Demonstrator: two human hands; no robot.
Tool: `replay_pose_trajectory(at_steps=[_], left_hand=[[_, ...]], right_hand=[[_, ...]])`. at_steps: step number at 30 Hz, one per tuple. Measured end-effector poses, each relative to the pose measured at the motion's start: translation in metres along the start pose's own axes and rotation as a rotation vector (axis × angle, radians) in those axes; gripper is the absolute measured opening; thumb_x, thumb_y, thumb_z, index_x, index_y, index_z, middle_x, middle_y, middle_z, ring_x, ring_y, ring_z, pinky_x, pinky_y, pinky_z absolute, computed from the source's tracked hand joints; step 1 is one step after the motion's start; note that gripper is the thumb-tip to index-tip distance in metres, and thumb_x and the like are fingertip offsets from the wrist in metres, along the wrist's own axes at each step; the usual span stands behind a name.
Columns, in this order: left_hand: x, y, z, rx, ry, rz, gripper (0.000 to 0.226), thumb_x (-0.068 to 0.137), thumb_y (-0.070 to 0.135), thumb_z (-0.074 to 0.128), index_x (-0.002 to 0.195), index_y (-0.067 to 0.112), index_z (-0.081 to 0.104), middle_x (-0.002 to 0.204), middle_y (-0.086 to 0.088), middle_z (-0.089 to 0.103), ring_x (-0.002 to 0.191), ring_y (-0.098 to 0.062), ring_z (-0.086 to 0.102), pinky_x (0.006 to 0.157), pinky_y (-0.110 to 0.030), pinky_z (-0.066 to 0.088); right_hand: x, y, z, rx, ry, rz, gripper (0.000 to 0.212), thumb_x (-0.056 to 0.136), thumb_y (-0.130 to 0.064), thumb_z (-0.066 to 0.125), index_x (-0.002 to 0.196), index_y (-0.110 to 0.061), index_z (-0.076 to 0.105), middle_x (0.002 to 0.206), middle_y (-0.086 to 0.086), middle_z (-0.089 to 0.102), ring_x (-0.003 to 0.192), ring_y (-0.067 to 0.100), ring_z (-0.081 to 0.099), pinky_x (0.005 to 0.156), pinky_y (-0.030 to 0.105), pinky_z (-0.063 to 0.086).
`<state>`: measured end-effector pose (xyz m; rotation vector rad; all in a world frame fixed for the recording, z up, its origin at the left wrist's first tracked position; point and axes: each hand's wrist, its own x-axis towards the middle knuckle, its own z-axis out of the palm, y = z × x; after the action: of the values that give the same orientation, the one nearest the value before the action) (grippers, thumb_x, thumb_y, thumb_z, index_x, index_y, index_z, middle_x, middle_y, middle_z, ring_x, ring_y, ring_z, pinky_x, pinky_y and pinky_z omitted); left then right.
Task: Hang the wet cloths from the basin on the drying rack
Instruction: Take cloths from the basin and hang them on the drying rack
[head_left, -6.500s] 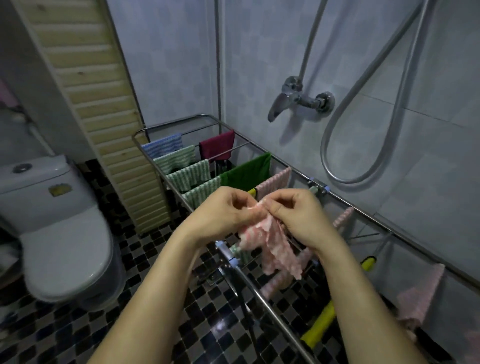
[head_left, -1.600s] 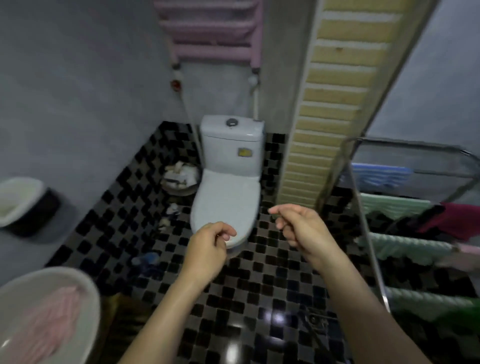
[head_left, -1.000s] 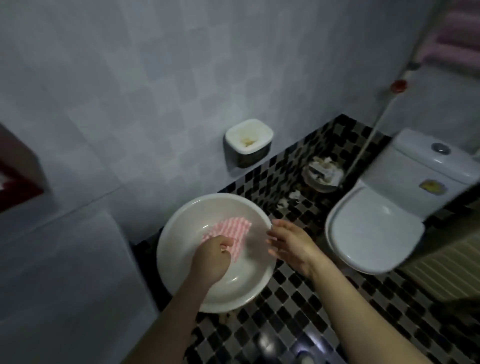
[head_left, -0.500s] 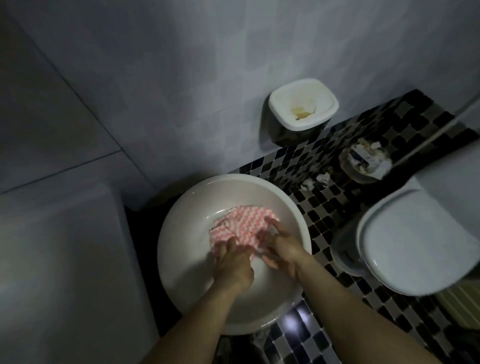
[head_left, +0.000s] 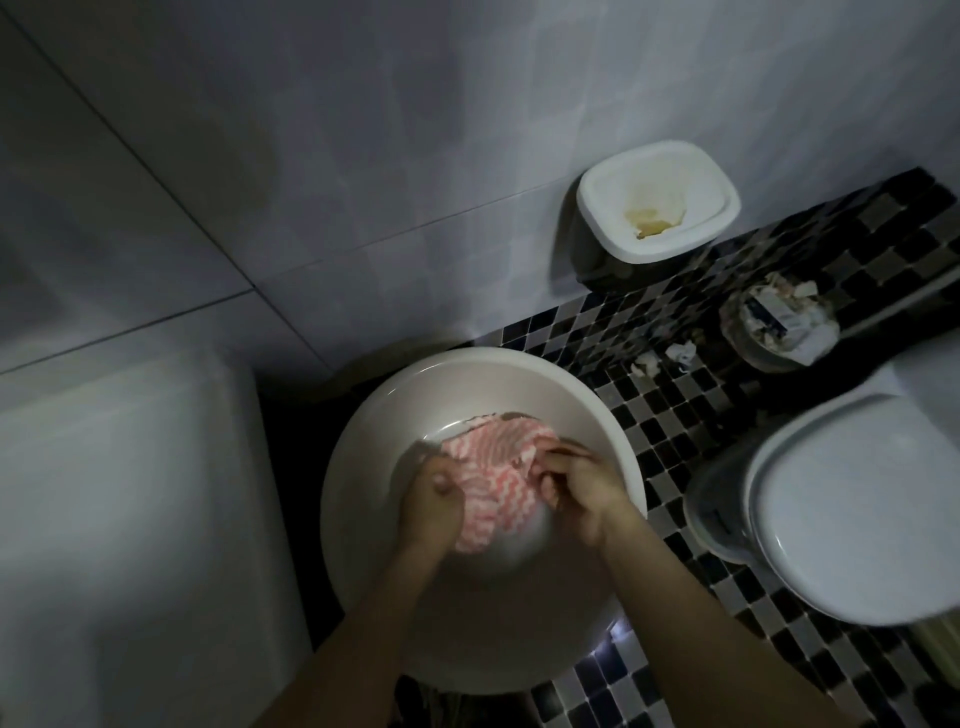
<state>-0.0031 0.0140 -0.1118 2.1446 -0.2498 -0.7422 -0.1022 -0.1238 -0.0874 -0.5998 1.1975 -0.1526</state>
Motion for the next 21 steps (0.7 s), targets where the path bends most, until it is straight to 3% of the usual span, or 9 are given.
replay_pose_trajectory(at_steps=[2, 5, 8, 9, 11, 13, 15, 19, 21], left_hand=[[-0.004, 0.015, -0.003, -0.022, -0.056, 0.074, 0.041, 0.079, -0.013, 0.048, 0.087, 0.024, 0.062, 0.093, 0.002, 0.064, 0.090, -0.022, 0.061, 0.070, -0.019, 0.043], [-0.013, 0.042, 0.000, 0.013, -0.230, 0.277, 0.048, 0.077, -0.005, 0.065, 0.112, 0.028, 0.067, 0.108, 0.017, 0.064, 0.097, 0.004, 0.059, 0.081, -0.007, 0.044], [-0.019, 0.053, 0.003, -0.036, -0.278, 0.229, 0.026, 0.080, 0.016, 0.065, 0.094, 0.037, 0.072, 0.092, 0.009, 0.075, 0.085, -0.008, 0.070, 0.086, -0.036, 0.057], [-0.022, 0.058, -0.001, -0.065, -0.260, 0.199, 0.015, 0.079, 0.026, 0.065, 0.089, 0.035, 0.073, 0.087, 0.003, 0.076, 0.083, -0.016, 0.071, 0.084, -0.043, 0.056], [-0.029, 0.076, -0.015, -0.125, -0.252, 0.189, 0.020, 0.081, 0.035, 0.067, 0.086, 0.017, 0.074, 0.082, -0.007, 0.075, 0.081, -0.028, 0.072, 0.080, -0.050, 0.057], [-0.036, 0.098, -0.029, -0.190, -0.325, 0.169, 0.016, 0.086, 0.027, 0.070, 0.083, 0.012, 0.076, 0.078, -0.008, 0.076, 0.079, -0.029, 0.073, 0.077, -0.047, 0.058], [-0.048, 0.120, -0.042, -0.198, -0.397, 0.175, 0.013, 0.084, 0.024, 0.074, 0.081, 0.013, 0.077, 0.077, -0.007, 0.076, 0.078, -0.024, 0.074, 0.075, -0.040, 0.058], [-0.069, 0.143, -0.059, -0.103, -0.473, 0.300, 0.014, 0.079, 0.026, 0.079, 0.077, 0.012, 0.077, 0.072, -0.003, 0.076, 0.065, -0.011, 0.070, 0.058, -0.019, 0.052], [-0.083, 0.148, -0.069, -0.056, -0.554, 0.374, 0.020, 0.079, 0.029, 0.079, 0.075, 0.009, 0.076, 0.070, -0.006, 0.075, 0.062, -0.014, 0.067, 0.061, -0.024, 0.052]], right_hand=[[-0.007, -0.005, 0.000, 0.121, -0.079, 0.021, 0.017, 0.082, 0.011, 0.059, 0.082, -0.004, 0.066, 0.065, 0.011, 0.056, 0.055, 0.016, 0.049, 0.041, 0.016, 0.045], [-0.021, -0.009, 0.003, 0.106, -0.115, 0.021, 0.016, 0.083, 0.009, 0.059, 0.076, -0.005, 0.061, 0.064, 0.006, 0.046, 0.045, 0.008, 0.047, 0.045, 0.015, 0.049], [-0.042, -0.018, -0.001, 0.080, -0.125, -0.002, 0.013, 0.084, 0.006, 0.058, 0.078, -0.003, 0.065, 0.066, 0.007, 0.044, 0.045, 0.007, 0.044, 0.046, 0.016, 0.048], [-0.050, -0.024, -0.004, 0.102, -0.142, -0.013, 0.011, 0.085, 0.003, 0.059, 0.082, -0.003, 0.068, 0.068, 0.007, 0.046, 0.048, 0.008, 0.045, 0.047, 0.017, 0.049], [-0.073, -0.036, -0.012, 0.071, -0.206, -0.063, 0.013, 0.087, -0.012, 0.064, 0.097, -0.010, 0.073, 0.077, 0.006, 0.060, 0.063, 0.011, 0.055, 0.058, 0.023, 0.054], [-0.092, -0.044, -0.018, -0.078, -0.306, -0.102, 0.030, 0.083, -0.026, 0.068, 0.113, -0.022, 0.070, 0.095, 0.002, 0.070, 0.087, 0.015, 0.065, 0.076, 0.035, 0.057], [-0.116, -0.048, -0.017, -0.171, -0.409, -0.128, 0.033, 0.081, -0.026, 0.069, 0.114, -0.021, 0.069, 0.103, 0.003, 0.071, 0.093, 0.017, 0.067, 0.082, 0.036, 0.057], [-0.149, -0.051, -0.006, 0.035, -0.308, -0.195, 0.021, 0.085, -0.011, 0.066, 0.103, -0.003, 0.070, 0.091, 0.012, 0.071, 0.074, 0.016, 0.070, 0.065, 0.024, 0.060], [-0.172, -0.050, -0.007, 0.188, -0.248, -0.220, 0.013, 0.088, -0.006, 0.062, 0.097, 0.001, 0.069, 0.085, 0.015, 0.071, 0.069, 0.020, 0.071, 0.059, 0.024, 0.060]])
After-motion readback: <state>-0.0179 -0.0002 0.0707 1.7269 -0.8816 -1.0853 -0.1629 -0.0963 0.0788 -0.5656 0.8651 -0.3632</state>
